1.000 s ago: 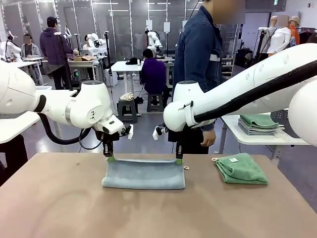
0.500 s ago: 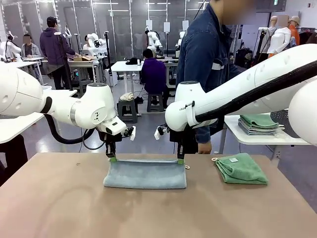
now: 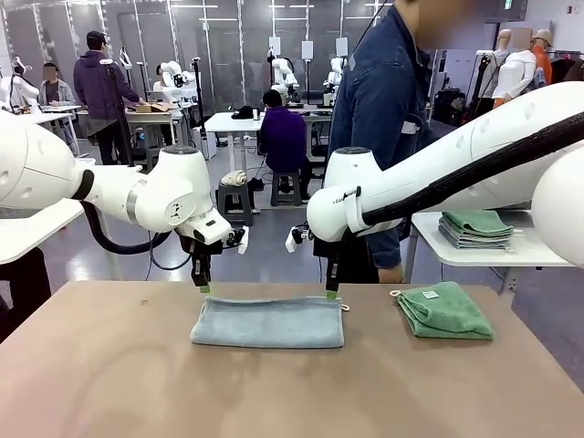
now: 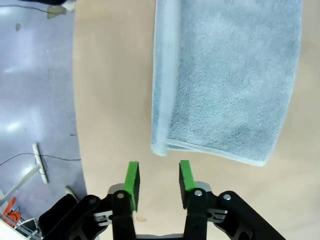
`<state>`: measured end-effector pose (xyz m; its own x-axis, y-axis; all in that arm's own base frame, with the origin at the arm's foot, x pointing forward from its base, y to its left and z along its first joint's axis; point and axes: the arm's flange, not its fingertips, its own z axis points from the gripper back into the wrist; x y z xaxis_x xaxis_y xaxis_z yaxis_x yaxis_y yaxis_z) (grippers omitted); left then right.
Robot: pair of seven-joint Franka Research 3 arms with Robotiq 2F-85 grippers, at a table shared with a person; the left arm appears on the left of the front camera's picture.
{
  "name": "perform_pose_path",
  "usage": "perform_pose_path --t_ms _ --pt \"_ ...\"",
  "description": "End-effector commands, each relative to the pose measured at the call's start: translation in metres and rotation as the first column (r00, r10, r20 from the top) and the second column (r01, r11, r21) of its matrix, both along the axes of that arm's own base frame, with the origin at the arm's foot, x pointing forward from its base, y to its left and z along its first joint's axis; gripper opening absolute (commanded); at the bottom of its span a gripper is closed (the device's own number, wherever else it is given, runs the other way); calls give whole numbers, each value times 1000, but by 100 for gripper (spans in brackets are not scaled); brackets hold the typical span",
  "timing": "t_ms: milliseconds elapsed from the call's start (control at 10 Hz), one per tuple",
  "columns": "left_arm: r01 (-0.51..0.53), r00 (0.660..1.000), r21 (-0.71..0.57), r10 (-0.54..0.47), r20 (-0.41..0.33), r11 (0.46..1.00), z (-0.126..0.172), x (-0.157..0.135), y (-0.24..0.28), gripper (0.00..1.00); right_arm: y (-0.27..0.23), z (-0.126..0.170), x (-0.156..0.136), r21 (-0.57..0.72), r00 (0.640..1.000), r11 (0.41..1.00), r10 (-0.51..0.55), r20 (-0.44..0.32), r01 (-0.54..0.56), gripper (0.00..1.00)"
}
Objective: Fold the towels and place them in the basket.
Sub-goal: When a person lays out a Towel with hook on the table, fold it in half twice.
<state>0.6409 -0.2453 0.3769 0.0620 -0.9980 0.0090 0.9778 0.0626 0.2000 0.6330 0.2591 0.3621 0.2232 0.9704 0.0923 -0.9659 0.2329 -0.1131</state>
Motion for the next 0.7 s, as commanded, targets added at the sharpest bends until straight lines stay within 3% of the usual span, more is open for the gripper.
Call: perform_pose_path --t_ms 0,100,200,300,400,600 --pt "-27 999 -22 27 -41 999 28 -26 -3 81 -5 27 -21 30 1000 999 17 -4 -17 85" --pt "-30 997 -40 27 -67 999 49 -39 -4 65 -5 46 -37 49 1000 999 18 -23 -17 68" --pt "-31 996 -58 27 -81 998 69 -51 -2 100 -5 64 -54 63 999 998 3 -35 -1 100" --pt "-32 995 -82 25 -94 996 90 -69 1 84 -2 82 -78 77 999 997 -6 -33 9 88" --pt "-31 996 -120 20 -89 992 103 -82 7 100 2 94 -97 93 1000 996 -9 -28 11 100" --pt "-32 998 -224 17 -67 974 119 -96 34 100 -4 113 -122 110 995 989 -95 -16 96 100"
